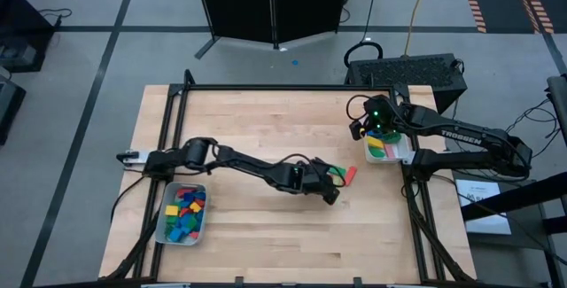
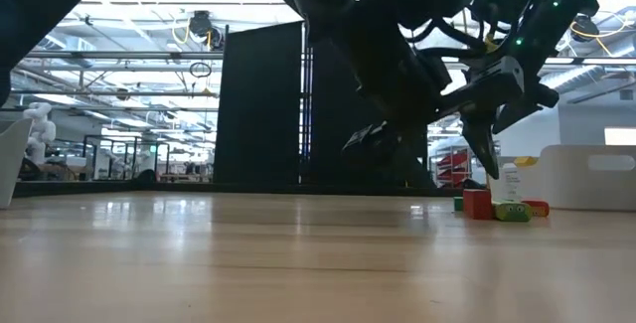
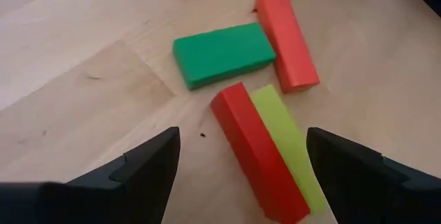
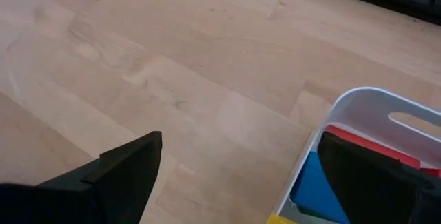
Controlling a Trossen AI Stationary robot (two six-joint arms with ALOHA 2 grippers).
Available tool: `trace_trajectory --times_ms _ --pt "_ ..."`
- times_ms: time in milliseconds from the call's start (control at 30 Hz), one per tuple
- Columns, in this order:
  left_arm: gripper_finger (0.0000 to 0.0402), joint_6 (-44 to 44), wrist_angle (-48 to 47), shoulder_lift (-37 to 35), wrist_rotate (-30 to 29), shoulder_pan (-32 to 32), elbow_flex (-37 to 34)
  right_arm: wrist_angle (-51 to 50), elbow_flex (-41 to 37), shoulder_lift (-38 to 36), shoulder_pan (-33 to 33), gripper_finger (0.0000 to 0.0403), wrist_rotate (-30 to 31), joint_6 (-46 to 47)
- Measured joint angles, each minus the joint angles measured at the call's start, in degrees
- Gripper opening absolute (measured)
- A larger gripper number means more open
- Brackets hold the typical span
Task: Sort blocks by size
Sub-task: Put the orange block into the white bin
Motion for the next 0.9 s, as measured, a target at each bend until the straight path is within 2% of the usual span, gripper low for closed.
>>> trace_trajectory --times_ms 133,300,400,500,667,733,833,900 --pt "0.0297 -1.21 -0.86 -0.02 -0.52 0.04 0.04 0.0 0.0 0.0 0.0 0.0377 -0.02 -0.22" --pt "0.0232 -1.2 1.05 1.17 -1.22 -0.08 0.15 0.0 0.0 0.02 0.0 0.0377 -0.05 -0.2" --pt "0.0202 -1.31 5.1 3.43 2.69 -0.17 0.18 0.0 0.0 0.0 0.0 0.0377 -0.06 -0.22" --pt "0.0189 -0.14 7.83 4.45 5.57 -0.24 0.22 -0.06 0.0 0.0 0.01 0.0377 -0.07 -0.23" --pt "0.0178 -0.35 4.82 4.55 5.83 -0.11 0.38 -0.13 0.0 0.02 0.02 0.0377 -0.29 -0.42" --pt "0.0155 -0.54 3.62 4.52 6.39 -0.11 0.42 -0.12 0.0 0.02 0.02 0.0377 -0.31 -0.42" --pt "0.0099 -0.45 1.39 3.97 7.05 -0.11 0.41 -0.06 0.0 0.02 0.01 0.0377 -0.42 -0.16" --pt "0.0087 1.23 0.2 3.13 7.66 -0.07 0.29 -0.06 0.0 0.02 0.02 0.0377 -0.83 0.05"
